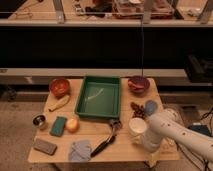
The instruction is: Place brush in paper cup
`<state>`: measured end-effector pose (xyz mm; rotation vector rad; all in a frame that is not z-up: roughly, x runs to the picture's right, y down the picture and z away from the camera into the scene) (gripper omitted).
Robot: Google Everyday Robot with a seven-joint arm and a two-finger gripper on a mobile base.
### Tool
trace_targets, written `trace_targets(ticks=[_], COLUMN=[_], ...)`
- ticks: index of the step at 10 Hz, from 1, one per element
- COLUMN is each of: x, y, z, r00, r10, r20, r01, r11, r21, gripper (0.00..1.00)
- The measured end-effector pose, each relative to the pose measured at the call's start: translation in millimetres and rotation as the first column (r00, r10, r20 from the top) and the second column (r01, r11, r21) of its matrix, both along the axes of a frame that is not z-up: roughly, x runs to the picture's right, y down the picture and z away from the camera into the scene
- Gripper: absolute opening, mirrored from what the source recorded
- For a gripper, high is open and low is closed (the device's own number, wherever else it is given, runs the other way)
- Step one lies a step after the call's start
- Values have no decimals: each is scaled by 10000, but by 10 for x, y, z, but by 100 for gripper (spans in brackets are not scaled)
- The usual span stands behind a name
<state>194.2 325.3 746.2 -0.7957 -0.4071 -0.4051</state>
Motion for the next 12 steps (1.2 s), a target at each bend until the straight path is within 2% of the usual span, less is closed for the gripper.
trace_targets(ticks=[3,6,7,9,10,11,12], x=[2,-36,-44,-194,-312,-476,-559], y=[-37,-500,-643,-1049,-1211,-1392,-1447], z=[-16,-183,-265,-384,-377,-368,-368], r00=[10000,9997,9994,9981,9974,9956,9936], r10=[-86,-117,-115,-369,-433,-372,-357], r20=[-9,236,332,487,572,856,1071], r01=[86,94,76,273,294,118,20], r11=[9999,9951,9933,9824,9741,9600,9541], r21=[140,984,1149,1848,2243,2798,2996], gripper=[80,80,80,80,80,80,80])
